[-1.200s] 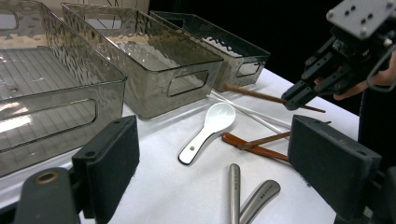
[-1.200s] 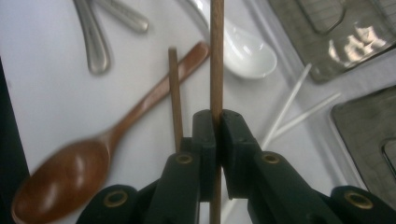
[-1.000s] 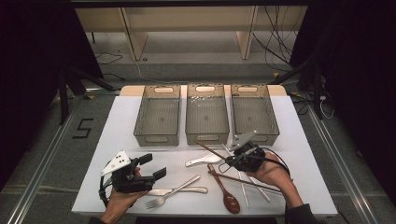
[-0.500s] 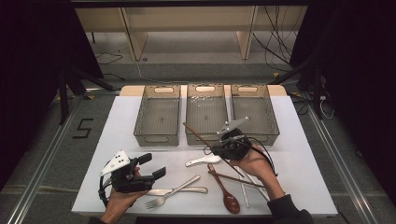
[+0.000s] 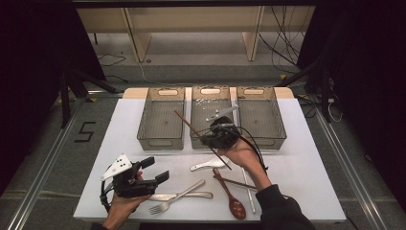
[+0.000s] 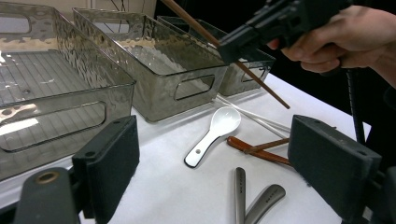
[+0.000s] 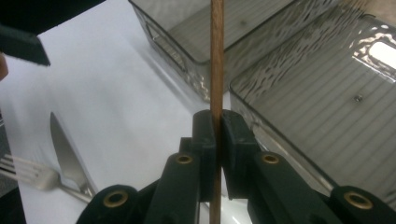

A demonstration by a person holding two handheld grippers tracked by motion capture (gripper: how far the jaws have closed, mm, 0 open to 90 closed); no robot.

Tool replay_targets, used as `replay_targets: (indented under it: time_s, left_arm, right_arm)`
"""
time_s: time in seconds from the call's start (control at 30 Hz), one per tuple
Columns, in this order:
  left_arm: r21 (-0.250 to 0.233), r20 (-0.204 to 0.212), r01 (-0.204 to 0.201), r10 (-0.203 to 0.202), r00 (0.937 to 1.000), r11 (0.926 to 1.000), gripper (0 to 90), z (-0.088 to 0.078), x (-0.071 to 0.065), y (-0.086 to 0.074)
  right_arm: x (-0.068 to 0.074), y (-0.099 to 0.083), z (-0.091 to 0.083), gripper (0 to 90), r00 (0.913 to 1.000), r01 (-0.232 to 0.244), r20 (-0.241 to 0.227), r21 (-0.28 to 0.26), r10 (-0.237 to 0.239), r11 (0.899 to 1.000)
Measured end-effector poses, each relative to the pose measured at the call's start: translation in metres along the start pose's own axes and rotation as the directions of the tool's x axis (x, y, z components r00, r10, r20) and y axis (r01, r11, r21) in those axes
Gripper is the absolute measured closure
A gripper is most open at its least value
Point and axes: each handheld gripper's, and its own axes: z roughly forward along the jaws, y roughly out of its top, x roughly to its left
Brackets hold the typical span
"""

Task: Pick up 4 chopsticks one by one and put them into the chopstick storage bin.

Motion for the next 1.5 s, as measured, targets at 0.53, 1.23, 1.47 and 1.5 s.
replay_targets:
  time_s: [0.53,1.23,1.47,1.5]
  left_arm:
    - [-0.006,-0.001,0.007,-0.007,1.0000,1.0000,16.3,0.000,0.000,0.000]
    - [-0.016,0.005,0.018,-0.018,0.9998,0.9997,16.3,-0.002,0.002,0.001]
    - [-0.018,0.007,0.020,-0.020,0.9998,0.9996,16.3,-0.002,0.002,0.001]
    - [-0.019,0.007,0.021,-0.021,0.9998,0.9996,16.3,-0.003,0.002,0.001]
  right_arm:
    - [-0.006,0.048,0.031,85.2,0.9973,-0.073,0.000,-0.018,0.073,0.997]
    - [-0.013,0.108,0.073,85.1,0.9806,-0.196,-0.011,-0.030,0.196,0.980]
    - [-0.009,0.121,0.089,85.0,0.9762,-0.217,-0.012,-0.026,0.217,0.976]
    - [-0.009,0.122,0.091,85.0,0.9764,-0.216,-0.013,-0.026,0.216,0.976]
